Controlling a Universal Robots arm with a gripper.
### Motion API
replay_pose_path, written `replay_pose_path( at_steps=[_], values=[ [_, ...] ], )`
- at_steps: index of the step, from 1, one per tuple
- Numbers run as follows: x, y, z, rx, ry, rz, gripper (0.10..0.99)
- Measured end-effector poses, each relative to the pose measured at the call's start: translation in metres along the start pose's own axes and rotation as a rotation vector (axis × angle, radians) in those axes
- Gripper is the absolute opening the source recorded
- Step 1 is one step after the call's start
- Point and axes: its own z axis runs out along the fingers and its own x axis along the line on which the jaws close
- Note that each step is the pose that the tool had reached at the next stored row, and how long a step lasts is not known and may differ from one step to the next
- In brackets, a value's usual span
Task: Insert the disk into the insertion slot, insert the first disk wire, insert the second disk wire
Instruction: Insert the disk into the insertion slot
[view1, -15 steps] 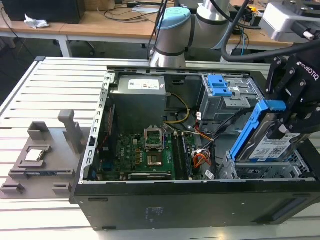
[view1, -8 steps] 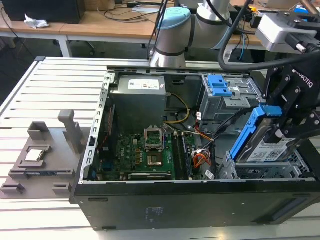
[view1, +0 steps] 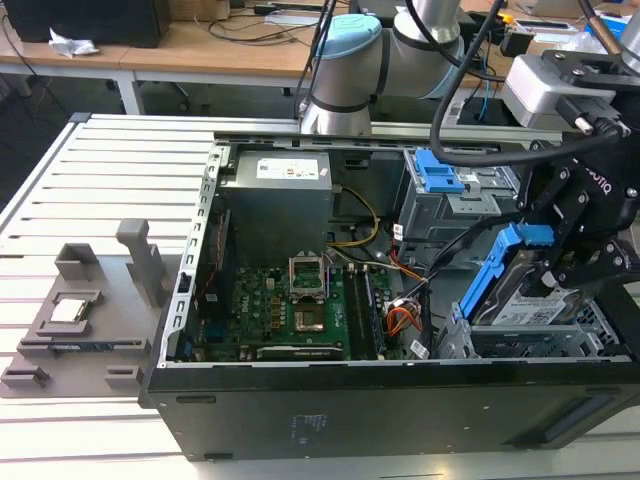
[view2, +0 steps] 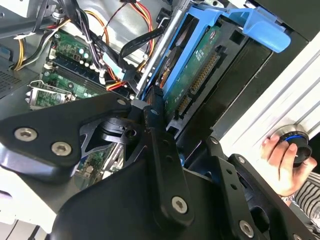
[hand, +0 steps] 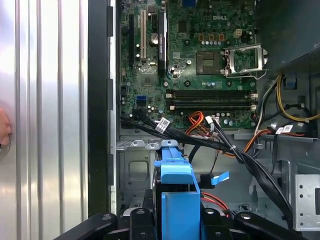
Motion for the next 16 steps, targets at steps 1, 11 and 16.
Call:
replay_pose_path(
  at_steps=[1,11,16],
  values=[
    [0.0000,-0.0001,0.0009,0.000,0.0000,0.000,0.361],
    [0.0000,-0.0003,0.0081,0.000,0.0003,0.000,0.373],
    [0.0000,-0.0003,0.0083,0.000,0.0001,0.000,0.435]
  ],
)
